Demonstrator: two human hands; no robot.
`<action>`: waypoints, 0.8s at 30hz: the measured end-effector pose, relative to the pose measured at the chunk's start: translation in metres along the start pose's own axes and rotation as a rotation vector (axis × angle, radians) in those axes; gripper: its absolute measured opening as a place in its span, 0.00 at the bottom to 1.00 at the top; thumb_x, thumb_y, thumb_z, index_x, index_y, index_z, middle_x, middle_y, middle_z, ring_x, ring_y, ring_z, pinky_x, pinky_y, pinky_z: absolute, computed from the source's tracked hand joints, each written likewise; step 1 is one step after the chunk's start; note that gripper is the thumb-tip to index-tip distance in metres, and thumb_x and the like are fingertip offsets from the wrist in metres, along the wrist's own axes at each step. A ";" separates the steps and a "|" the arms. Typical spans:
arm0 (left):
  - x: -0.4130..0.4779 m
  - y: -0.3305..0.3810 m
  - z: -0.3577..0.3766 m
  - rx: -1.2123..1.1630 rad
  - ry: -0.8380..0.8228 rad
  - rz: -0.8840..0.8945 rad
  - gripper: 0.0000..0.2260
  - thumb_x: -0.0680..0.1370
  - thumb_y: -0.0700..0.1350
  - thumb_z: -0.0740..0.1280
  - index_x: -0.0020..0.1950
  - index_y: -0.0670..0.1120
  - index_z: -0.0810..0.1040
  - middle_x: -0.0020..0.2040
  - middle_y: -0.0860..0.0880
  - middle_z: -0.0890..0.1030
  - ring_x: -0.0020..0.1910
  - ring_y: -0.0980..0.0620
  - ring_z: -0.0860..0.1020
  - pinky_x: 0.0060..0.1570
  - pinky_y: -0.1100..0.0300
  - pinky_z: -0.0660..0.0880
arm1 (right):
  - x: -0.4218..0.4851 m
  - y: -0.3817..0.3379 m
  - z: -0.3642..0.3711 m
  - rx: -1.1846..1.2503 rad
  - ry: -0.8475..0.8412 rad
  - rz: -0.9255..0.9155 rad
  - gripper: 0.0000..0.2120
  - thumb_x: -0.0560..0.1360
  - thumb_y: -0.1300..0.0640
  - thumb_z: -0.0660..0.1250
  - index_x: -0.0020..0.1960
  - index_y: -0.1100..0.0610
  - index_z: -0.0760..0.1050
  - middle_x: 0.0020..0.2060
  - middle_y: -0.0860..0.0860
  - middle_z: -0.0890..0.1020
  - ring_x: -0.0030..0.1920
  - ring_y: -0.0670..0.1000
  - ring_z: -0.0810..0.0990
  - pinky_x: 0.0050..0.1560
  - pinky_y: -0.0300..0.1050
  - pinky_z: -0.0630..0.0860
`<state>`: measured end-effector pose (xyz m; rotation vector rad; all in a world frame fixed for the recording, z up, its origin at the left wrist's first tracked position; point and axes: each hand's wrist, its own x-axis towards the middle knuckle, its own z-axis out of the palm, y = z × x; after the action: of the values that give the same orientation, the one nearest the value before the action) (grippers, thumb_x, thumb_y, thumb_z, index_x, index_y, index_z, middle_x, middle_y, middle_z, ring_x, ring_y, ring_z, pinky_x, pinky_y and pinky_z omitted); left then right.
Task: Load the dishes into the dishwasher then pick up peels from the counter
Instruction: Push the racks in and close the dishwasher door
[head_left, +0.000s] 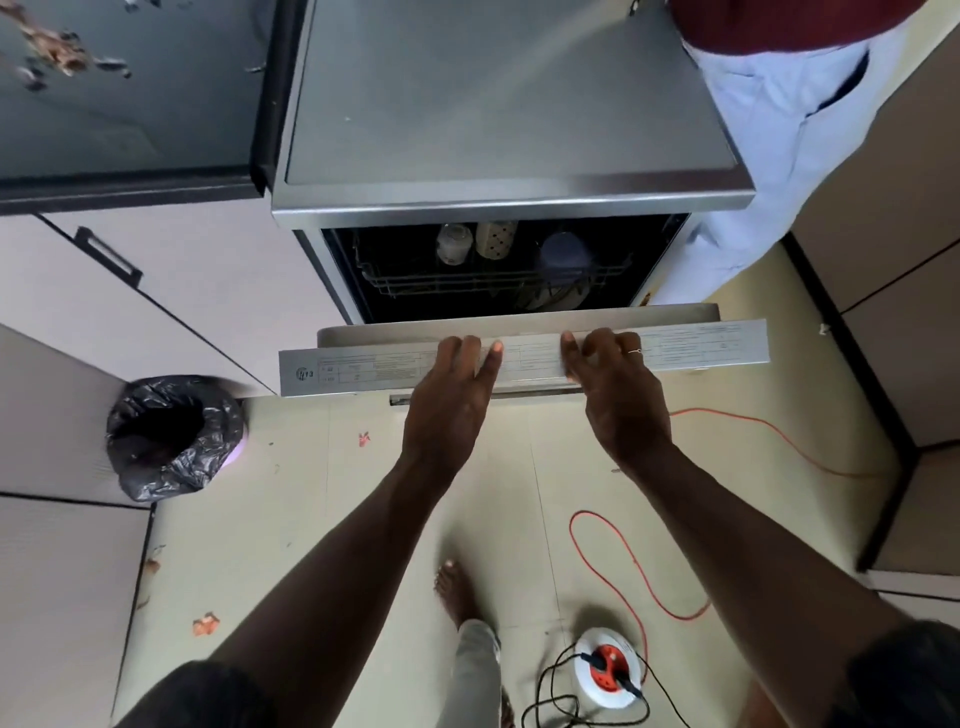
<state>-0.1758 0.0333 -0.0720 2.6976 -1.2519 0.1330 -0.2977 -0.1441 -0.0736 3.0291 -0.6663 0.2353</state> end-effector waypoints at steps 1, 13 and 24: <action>0.006 -0.002 -0.001 0.029 0.029 0.033 0.23 0.83 0.45 0.48 0.74 0.44 0.72 0.59 0.46 0.74 0.57 0.47 0.71 0.30 0.62 0.62 | 0.007 0.000 -0.003 -0.025 -0.001 0.001 0.28 0.72 0.68 0.68 0.72 0.57 0.73 0.54 0.57 0.76 0.55 0.62 0.73 0.30 0.50 0.77; 0.103 -0.025 -0.009 0.126 0.099 0.052 0.19 0.79 0.39 0.67 0.71 0.44 0.75 0.52 0.48 0.77 0.49 0.46 0.75 0.28 0.57 0.63 | 0.099 -0.006 -0.019 0.011 -0.027 0.095 0.26 0.73 0.70 0.68 0.70 0.59 0.73 0.59 0.56 0.75 0.60 0.60 0.73 0.36 0.52 0.81; 0.144 -0.038 -0.011 0.109 0.244 0.102 0.10 0.78 0.35 0.59 0.52 0.45 0.78 0.49 0.47 0.78 0.45 0.43 0.74 0.44 0.51 0.69 | 0.104 -0.018 0.001 0.127 -0.019 0.140 0.32 0.74 0.68 0.63 0.78 0.64 0.62 0.73 0.63 0.65 0.75 0.63 0.62 0.68 0.53 0.73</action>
<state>-0.0539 -0.0479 -0.0439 2.6053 -1.3397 0.5407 -0.1966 -0.1706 -0.0585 3.1106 -0.9004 0.2628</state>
